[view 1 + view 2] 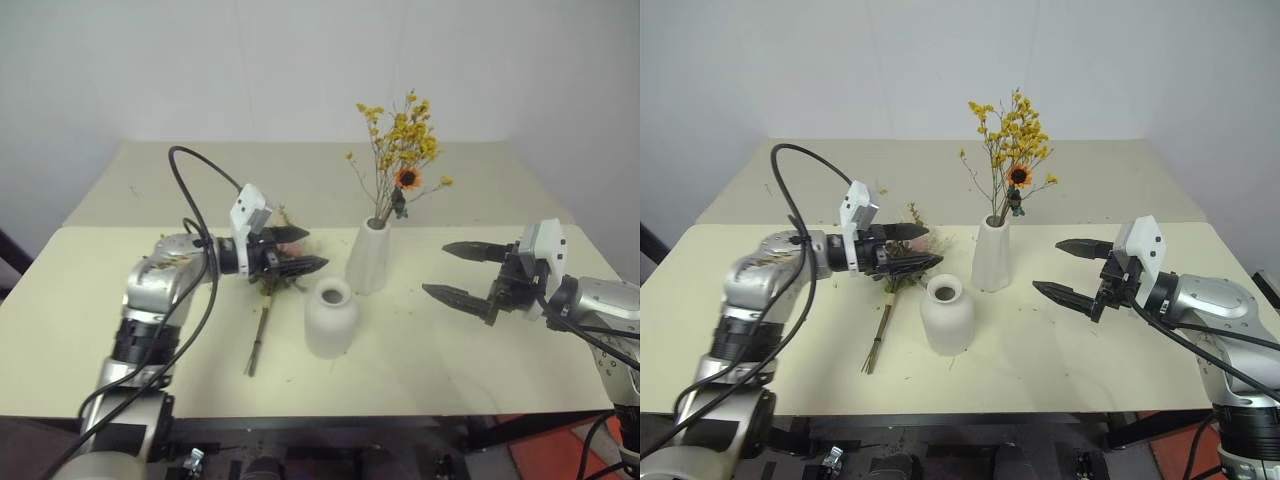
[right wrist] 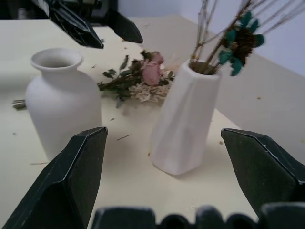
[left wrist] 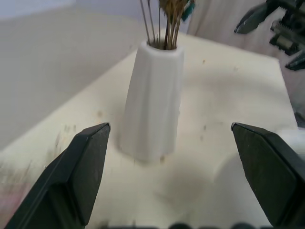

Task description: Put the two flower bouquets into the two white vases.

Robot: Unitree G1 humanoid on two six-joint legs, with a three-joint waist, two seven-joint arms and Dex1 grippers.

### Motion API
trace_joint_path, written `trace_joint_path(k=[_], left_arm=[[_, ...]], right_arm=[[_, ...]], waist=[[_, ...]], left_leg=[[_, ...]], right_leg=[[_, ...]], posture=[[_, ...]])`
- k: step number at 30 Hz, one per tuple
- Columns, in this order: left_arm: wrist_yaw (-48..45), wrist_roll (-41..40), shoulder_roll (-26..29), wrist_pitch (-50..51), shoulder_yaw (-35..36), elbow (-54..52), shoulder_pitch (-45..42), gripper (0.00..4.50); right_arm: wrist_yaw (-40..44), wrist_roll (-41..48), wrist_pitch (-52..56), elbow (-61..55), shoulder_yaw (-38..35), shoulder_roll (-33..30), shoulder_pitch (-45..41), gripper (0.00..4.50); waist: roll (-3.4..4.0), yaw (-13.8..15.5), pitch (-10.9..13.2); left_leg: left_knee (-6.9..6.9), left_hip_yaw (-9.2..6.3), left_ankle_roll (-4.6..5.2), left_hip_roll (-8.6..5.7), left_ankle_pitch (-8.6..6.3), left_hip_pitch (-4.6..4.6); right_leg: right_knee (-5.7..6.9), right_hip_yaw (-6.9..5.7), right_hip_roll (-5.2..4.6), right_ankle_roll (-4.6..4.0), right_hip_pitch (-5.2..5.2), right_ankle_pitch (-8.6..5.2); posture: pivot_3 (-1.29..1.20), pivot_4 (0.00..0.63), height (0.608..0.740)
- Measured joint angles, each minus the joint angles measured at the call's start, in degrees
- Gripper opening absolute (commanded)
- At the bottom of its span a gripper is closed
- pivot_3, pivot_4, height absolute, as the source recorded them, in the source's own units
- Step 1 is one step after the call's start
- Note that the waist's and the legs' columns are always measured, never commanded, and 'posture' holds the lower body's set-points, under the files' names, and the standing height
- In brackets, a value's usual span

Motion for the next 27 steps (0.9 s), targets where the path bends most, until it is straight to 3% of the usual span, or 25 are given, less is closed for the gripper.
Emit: trace_joint_path(k=[3,9,15,21,24,27], left_arm=[[4.6,0.0,3.7,16.4,-3.2,-2.1,-3.7,4.44],[15.1,0.7,2.3,39.2,-12.0,0.9,-12.9,4.44],[21.7,-2.8,3.0,41.8,-20.2,8.7,-19.2,4.44],[23.6,-8.6,6.1,41.8,-37.0,16.2,-27.7,4.44],[23.6,-10.6,6.1,41.9,-39.4,17.9,-28.1,4.44],[26.7,-11.9,0.5,41.9,-41.8,30.2,-31.8,4.44]], right_arm=[[2.0,-1.0,-0.6,2.2,1.6,-0.1,-3.1,4.50],[4.3,-1.9,-1.8,4.2,3.4,0.5,-7.3,4.50],[4.8,-2.2,-2.2,4.6,4.4,1.6,-7.5,4.50],[4.5,-2.1,-2.3,3.8,4.2,1.9,-6.6,4.50],[4.4,-2.1,-2.3,3.4,4.2,2.0,-6.5,4.50],[3.9,-2.0,-2.3,2.1,3.9,2.3,-5.4,4.50]], waist=[[0.00,0.0,0.0],[0.00,-0.1,0.0],[0.00,-0.2,0.0],[0.00,-0.2,0.0],[0.01,-0.2,0.0],[0.00,0.1,0.0]], left_leg=[[0.02,-0.01,0.00,-0.01,0.00,0.02],[0.00,-0.06,0.01,0.00,-0.01,-0.07],[0.00,-0.06,0.01,-0.01,-0.01,-0.04],[-0.01,-0.06,0.01,-0.02,-0.01,-0.17],[0.00,-0.06,0.01,-0.02,-0.01,-0.18],[0.02,-0.06,0.01,-0.06,-0.01,-0.19]], right_leg=[[0.01,-0.02,0.00,0.01,0.04,-0.01],[0.00,-0.07,0.01,0.02,-0.05,-0.02],[0.06,-0.06,0.02,0.02,-0.07,-0.02],[0.01,-0.06,0.01,0.02,-0.16,-0.03],[0.03,-0.06,0.02,0.02,-0.19,-0.02],[0.01,-0.07,0.00,0.02,-0.15,-0.03]], posture=[[0.00,0.150,0.740],[0.00,0.150,0.740],[0.00,0.150,0.740],[0.00,0.150,0.740],[0.00,0.150,0.740],[0.00,0.150,0.740]])
